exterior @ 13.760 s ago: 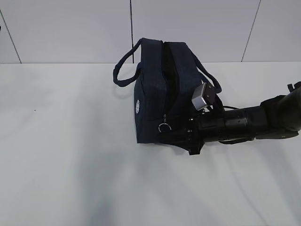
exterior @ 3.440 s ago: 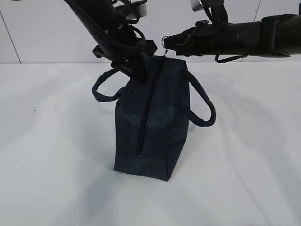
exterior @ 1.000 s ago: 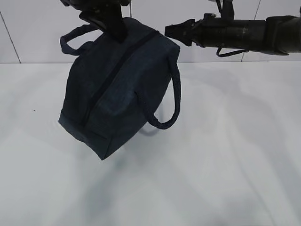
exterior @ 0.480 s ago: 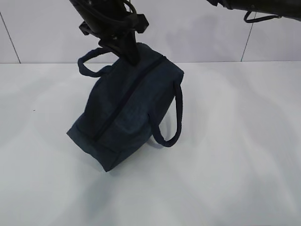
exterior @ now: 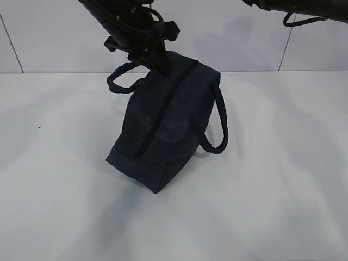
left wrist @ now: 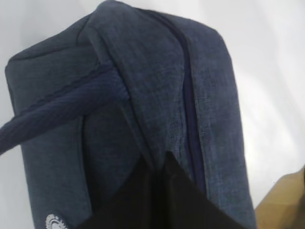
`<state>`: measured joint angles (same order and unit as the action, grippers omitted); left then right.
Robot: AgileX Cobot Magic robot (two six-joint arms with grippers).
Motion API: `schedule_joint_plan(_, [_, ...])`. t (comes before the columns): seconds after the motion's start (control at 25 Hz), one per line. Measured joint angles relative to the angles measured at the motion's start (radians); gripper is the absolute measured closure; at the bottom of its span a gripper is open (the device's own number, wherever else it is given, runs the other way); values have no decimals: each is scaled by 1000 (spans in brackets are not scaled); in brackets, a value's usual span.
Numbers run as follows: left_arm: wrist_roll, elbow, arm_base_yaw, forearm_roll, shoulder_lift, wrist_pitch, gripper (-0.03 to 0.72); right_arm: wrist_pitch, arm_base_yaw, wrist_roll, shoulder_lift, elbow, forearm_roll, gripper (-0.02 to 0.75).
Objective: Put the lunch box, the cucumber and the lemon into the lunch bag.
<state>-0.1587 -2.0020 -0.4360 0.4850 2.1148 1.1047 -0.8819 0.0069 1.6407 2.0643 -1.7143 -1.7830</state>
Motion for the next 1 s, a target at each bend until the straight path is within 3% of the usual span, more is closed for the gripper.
schedule_joint_plan(0.28, [2, -2, 60, 3, 26, 10, 664, -2, 0, -55, 0, 0, 30, 358])
schedule_joint_plan(0.6, [2, -2, 61, -5, 26, 8, 403, -7, 0, -191, 0, 0, 37, 358])
schedule_joint_plan(0.76, [2, -2, 61, -51, 3, -22, 372, -10, 0, -259, -20, 0, 58, 358])
schedule_joint_plan(1.0, [5, -2, 61, -165, -81, -108, 366, -2, 0, -470, -81, -73, 218, 358])
